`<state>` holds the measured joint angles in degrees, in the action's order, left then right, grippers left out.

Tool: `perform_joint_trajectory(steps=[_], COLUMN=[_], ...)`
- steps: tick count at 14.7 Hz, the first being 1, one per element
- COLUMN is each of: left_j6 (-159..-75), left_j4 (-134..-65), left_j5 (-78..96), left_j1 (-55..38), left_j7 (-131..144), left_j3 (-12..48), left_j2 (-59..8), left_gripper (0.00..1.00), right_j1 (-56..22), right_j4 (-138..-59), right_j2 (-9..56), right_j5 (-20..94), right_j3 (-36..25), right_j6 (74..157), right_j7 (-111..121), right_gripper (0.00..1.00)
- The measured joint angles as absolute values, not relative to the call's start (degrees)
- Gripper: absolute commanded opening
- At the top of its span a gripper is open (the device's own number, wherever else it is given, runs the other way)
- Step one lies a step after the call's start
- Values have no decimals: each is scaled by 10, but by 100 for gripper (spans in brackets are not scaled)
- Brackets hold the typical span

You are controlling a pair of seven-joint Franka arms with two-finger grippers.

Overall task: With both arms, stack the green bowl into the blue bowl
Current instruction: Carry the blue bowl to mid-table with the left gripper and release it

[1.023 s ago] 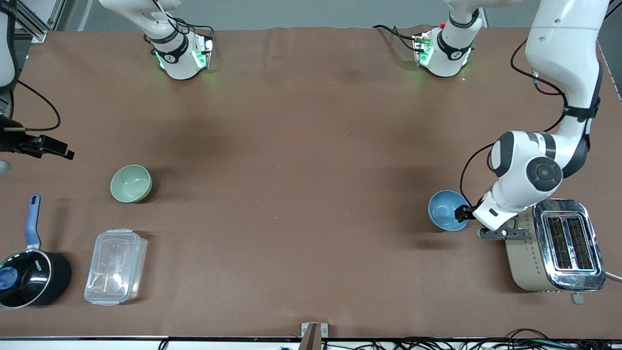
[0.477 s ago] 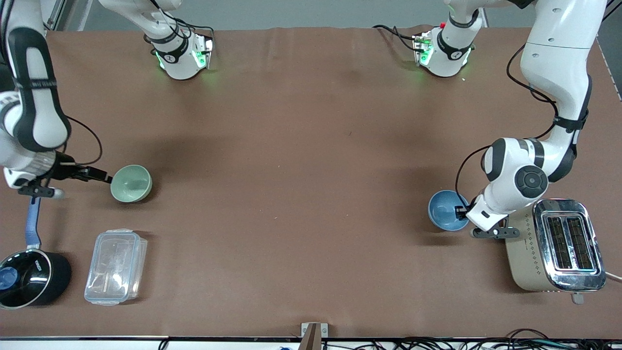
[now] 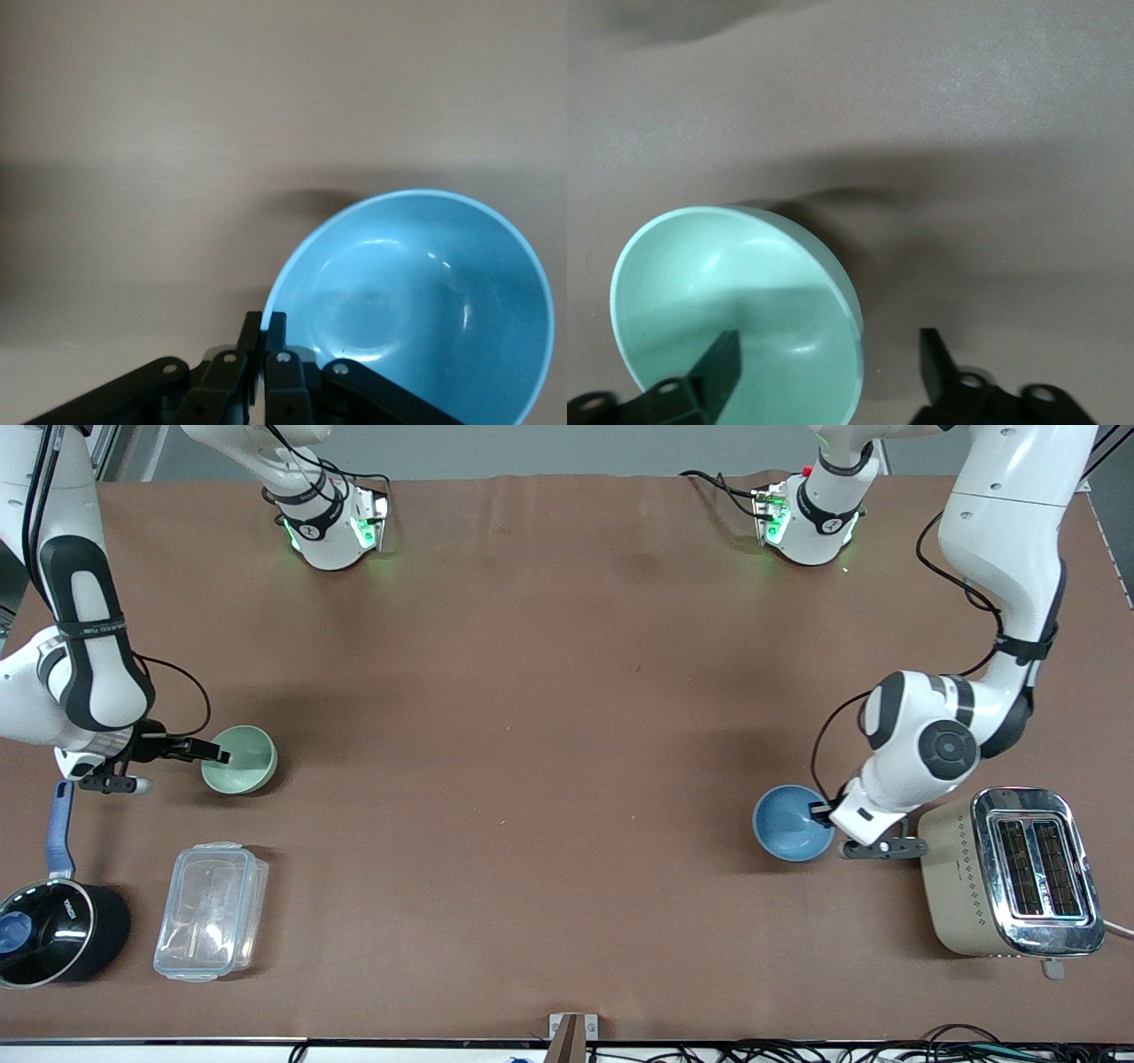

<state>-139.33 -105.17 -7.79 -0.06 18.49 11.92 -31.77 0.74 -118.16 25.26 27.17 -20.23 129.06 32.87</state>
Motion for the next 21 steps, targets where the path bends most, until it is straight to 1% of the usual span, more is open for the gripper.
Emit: perform_joint_trajectory(steps=[2,3,4,7,10,12,13,15,16,17,18,19,20,21], left_j6=[-1393,-1393,-1393,-1393,-1393,-1394,-1394,-1395,-1396,-1397,-1397,-1399,-1400,-1400], left_j4=[-1043,-1038,-1033,-1007,-958,-924,-907,-883,-875,-868,-860,-851,-842,-835], left_j5=[-78,-78,-78,-78,-79,-79,-79,-79,-79,-79,-79,-79,-79,-80], left_j1=[-8,-18,-34,-134,-221,-260,-276,-302,-316,-330,-344,-355,-363,-365], left_j7=[264,303,342,485,588,620,628,632,633,638,644,650,654,654], left_j3=[170,189,201,207,205,202,200,190,183,174,164,156,151,147], left_j2=[-318,-318,-318,-327,-364,-398,-415,-442,-451,-460,-467,-474,-478,-479], left_gripper=[0,0,0,0,0,0,0,1,4,11,34,86,100,100], right_j1=[7,7,7,7,7,5,5,3,3,2,0,-4,-9,-13], right_j4=[-1182,-1182,-1182,-1183,-1183,-1182,-1182,-1179,-1177,-1174,-1171,-1167,-1165,-1164], right_j2=[255,258,262,271,277,277,277,276,274,269,262,251,238,224], right_j5=[273,276,279,282,295,298,300,301,302,302,302,302,300,294], right_j3=[-202,-202,-202,-202,-200,-200,-200,-200,-200,-200,-200,-200,-200,-200], right_j6=[1290,1289,1289,1289,1289,1289,1289,1288,1287,1285,1283,1280,1275,1266], right_j7=[331,332,333,334,338,339,341,341,341,341,340,335,322,310], right_gripper=[62,54,49,42,17,4,1,0,0,0,0,0,0,0])
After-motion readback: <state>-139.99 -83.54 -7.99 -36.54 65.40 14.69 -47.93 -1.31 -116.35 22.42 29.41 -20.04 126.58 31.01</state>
